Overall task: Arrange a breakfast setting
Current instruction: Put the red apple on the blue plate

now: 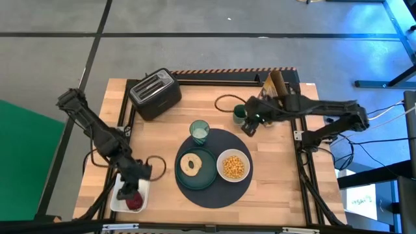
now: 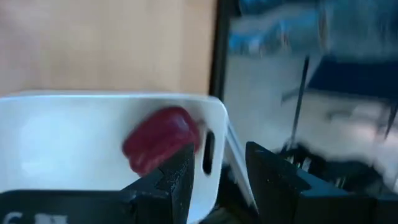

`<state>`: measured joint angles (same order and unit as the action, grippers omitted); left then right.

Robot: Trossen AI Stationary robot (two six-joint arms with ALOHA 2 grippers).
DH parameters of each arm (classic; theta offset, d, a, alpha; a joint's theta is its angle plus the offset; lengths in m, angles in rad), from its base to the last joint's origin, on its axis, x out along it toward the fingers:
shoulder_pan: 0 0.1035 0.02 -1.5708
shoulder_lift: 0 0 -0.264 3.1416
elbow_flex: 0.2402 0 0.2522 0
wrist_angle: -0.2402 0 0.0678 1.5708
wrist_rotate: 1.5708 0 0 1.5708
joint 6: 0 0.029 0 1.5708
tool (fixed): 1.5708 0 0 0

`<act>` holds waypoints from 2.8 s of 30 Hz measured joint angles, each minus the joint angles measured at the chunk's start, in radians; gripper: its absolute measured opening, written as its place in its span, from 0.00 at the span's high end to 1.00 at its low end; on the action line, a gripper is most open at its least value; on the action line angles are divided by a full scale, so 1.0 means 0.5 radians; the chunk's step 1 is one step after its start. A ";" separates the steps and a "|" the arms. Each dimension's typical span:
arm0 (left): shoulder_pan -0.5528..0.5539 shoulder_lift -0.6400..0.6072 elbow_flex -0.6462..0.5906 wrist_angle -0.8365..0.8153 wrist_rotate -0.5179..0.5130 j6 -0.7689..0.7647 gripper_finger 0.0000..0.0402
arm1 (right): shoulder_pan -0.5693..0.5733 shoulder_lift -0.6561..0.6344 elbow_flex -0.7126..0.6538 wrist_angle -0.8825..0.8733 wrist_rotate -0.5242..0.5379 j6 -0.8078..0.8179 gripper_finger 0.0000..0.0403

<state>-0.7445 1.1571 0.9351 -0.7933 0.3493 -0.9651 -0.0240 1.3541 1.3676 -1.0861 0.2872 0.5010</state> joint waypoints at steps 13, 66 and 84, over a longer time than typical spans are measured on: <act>-0.098 0.274 0.062 -0.130 -0.077 1.035 0.55 | 0.588 -0.437 -0.923 0.680 0.002 0.790 0.55; -0.416 0.446 0.063 -0.386 -0.321 0.741 0.29 | 0.624 -0.413 -0.937 1.234 0.279 0.871 0.55; 0.144 -0.013 0.064 1.096 -2.035 1.194 0.29 | 0.622 -0.335 -0.934 2.567 0.233 0.067 0.53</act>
<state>-0.6726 1.1506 0.9668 -0.2452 -0.6683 -0.3683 0.2871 1.1863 0.9008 0.1974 0.4039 0.5344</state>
